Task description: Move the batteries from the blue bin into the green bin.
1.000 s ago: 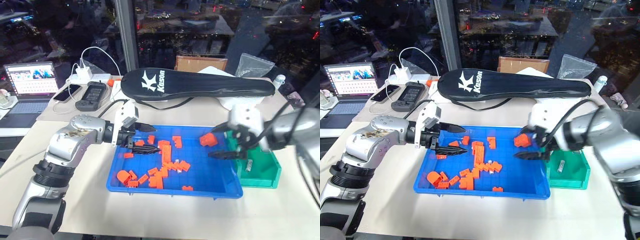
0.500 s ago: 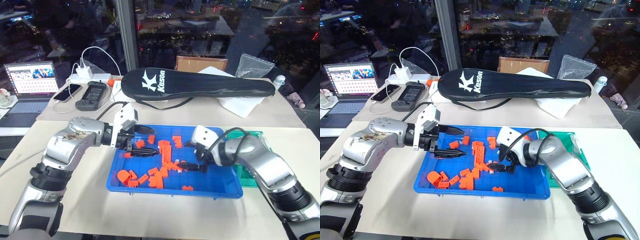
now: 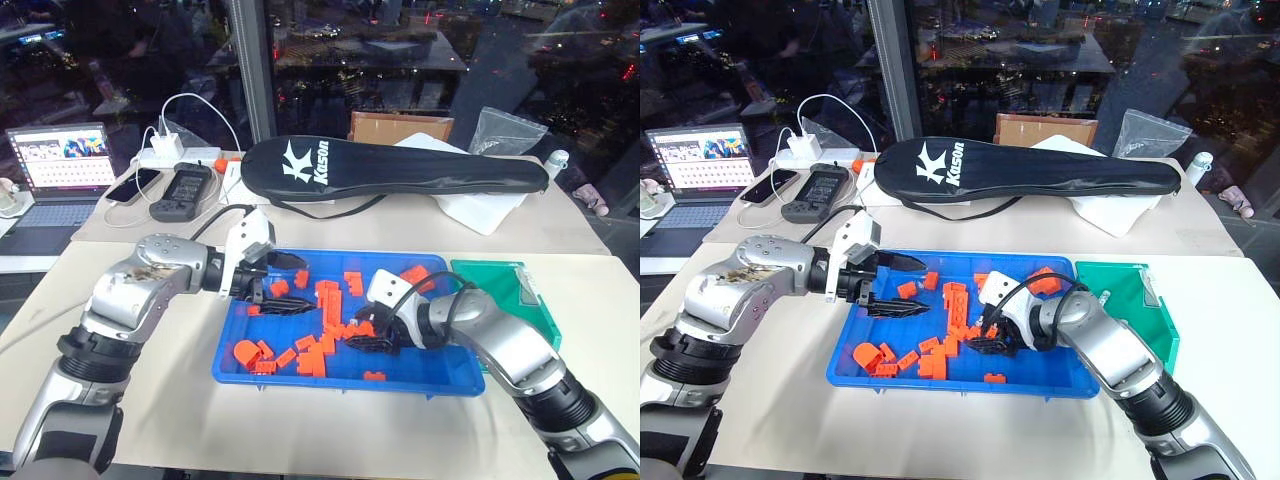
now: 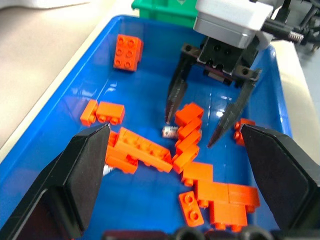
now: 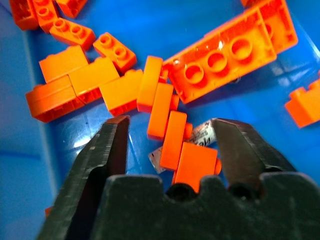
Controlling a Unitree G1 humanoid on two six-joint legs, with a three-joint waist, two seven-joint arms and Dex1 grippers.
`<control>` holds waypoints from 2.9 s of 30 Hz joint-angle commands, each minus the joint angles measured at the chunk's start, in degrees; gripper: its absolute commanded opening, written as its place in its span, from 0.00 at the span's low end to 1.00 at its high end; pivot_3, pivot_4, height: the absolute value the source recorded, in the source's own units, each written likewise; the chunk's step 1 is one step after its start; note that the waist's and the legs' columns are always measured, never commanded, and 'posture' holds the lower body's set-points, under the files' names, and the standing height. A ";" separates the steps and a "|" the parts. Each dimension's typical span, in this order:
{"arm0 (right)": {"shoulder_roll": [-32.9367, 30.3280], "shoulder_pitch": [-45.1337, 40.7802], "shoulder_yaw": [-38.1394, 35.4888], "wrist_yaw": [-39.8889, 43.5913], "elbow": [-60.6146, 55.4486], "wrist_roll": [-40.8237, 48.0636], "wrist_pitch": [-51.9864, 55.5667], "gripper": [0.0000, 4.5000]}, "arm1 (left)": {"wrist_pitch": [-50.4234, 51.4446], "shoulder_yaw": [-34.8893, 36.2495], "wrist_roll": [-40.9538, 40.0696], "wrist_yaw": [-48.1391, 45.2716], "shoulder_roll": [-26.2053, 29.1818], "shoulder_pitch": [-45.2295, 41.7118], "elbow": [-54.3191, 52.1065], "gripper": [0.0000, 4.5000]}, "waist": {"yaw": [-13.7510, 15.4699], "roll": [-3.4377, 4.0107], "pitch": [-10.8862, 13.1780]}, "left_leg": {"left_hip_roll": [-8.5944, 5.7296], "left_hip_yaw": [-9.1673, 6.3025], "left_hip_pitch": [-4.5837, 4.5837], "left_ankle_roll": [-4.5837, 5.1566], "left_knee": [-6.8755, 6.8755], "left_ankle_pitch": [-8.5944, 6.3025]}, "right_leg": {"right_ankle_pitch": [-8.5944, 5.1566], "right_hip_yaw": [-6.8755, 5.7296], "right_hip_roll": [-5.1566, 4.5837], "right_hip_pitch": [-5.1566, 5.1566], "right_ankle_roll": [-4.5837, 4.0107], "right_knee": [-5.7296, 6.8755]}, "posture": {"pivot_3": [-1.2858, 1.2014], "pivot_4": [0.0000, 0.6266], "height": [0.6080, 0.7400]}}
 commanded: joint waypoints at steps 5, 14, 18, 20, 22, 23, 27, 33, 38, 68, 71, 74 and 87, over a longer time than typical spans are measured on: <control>-1.41 -1.03 -1.81 0.58 -2.81 1.00 0.11 0.71 | -2.21 0.61 0.94 -0.63 0.67 -0.27 -0.58 1.00 | -0.04 0.00 0.00 | 0.00 0.00 0.00 0.00 0.00 0.00 | 0.00 0.00 0.00 0.00 0.00 0.00 | 0.52 0.24 1.00; -2.61 -1.34 -1.27 0.56 -3.52 0.24 0.15 0.40 | -2.64 0.70 1.50 -0.88 0.54 0.08 -0.06 1.00 | -0.03 -0.01 0.01 | 0.00 0.00 0.00 0.00 0.00 0.00 | 0.00 0.00 0.00 -0.01 0.01 -0.01 | 0.52 0.24 1.00; -4.36 -2.87 -3.61 1.97 -4.19 1.53 0.37 0.40 | -2.87 0.74 1.67 -0.95 0.69 0.20 0.08 1.00 | -0.04 -0.01 0.01 | 0.00 0.00 0.00 0.00 -0.01 0.00 | 0.00 0.00 0.00 -0.01 0.01 -0.01 | 0.52 0.24 1.00; -6.11 -4.13 -5.99 3.70 -4.72 3.24 0.99 0.40 | -3.02 0.70 1.73 -0.98 0.74 0.21 0.15 1.00 | -0.03 -0.01 0.01 | 0.00 0.00 -0.01 0.00 0.00 0.00 | 0.00 0.01 0.00 -0.01 0.00 -0.01 | 0.52 0.24 1.00; -8.45 -5.26 -8.34 5.11 -3.69 4.07 0.83 0.40 | -3.19 0.61 1.78 -1.04 0.75 0.22 0.27 1.00 | 0.05 -0.02 0.01 | 0.00 0.00 -0.01 0.00 0.00 0.00 | 0.00 0.00 0.00 -0.01 0.01 -0.01 | 0.52 0.24 1.00; -9.33 -5.46 -8.87 5.21 -2.93 3.85 0.37 0.40 | -3.25 0.58 1.80 -1.07 0.75 0.22 0.31 1.00 | 0.09 -0.02 0.01 | 0.00 0.00 -0.01 0.00 0.00 0.00 | 0.00 0.00 0.00 0.00 0.00 -0.02 | 0.52 0.24 1.00; -12.53 -4.62 -9.67 5.85 0.02 2.37 -2.10 0.40 | -3.44 0.39 1.94 -1.12 0.55 0.14 0.48 1.00 | 0.21 -0.07 0.02 | 0.00 0.00 0.00 0.00 -0.01 0.00 | -0.01 -0.01 -0.01 0.01 0.00 -0.07 | 0.52 0.24 1.00; -11.44 -3.20 -8.35 6.76 -4.42 5.30 -0.10 0.40 | -3.53 0.42 2.05 -1.30 0.53 -0.03 0.69 1.00 | -0.25 -0.07 0.02 | 0.01 0.01 0.01 0.00 -0.10 0.00 | -0.01 0.00 0.00 -0.02 -0.01 -0.06 | 0.52 0.24 1.00; -10.18 -1.92 -3.96 5.52 -4.87 3.38 -1.19 0.40 | -3.47 0.29 2.11 -1.59 0.60 -0.30 0.87 1.00 | -0.13 -0.08 0.02 | 0.00 0.00 0.00 0.00 -0.08 0.00 | -0.01 0.00 -0.01 -0.01 -0.01 -0.07 | 0.52 0.24 1.00; 0.38 -2.69 3.52 -1.96 5.34 -5.09 -0.58 0.99 | -3.14 0.80 2.38 -1.26 0.84 -0.43 0.35 1.00 | -0.08 -0.08 0.02 | 0.01 0.00 0.02 0.00 -0.07 0.00 | -0.01 -0.01 0.00 -0.01 -0.01 -0.06 | 0.52 0.24 1.00; 0.68 -2.93 3.07 -2.11 5.97 -5.17 -0.70 0.99 | -3.30 0.65 2.63 -1.19 0.74 -0.82 0.70 1.00 | -0.08 -0.09 0.01 | 0.01 0.00 0.05 0.00 -0.07 0.00 | -0.01 -0.01 0.00 0.01 -0.01 -0.05 | 0.52 0.24 1.00; 0.92 -3.11 2.82 -2.01 5.87 -4.87 -0.64 0.99 | -3.30 0.55 2.74 -1.14 0.68 -0.90 0.71 1.00 | -0.08 -0.10 0.01 | 0.01 0.00 0.05 0.00 -0.06 0.00 | -0.01 -0.01 0.00 0.01 -0.01 -0.05 | 0.52 0.24 1.00; -0.56 -3.66 1.67 0.16 3.96 -3.64 -0.03 0.14 | -3.20 0.47 2.66 -0.80 0.54 -0.88 0.42 1.00 | -0.07 -0.11 0.01 | 0.01 0.00 0.01 0.00 -0.06 0.00 | -0.01 -0.01 0.00 -0.01 -0.01 -0.05 | 0.52 0.24 1.00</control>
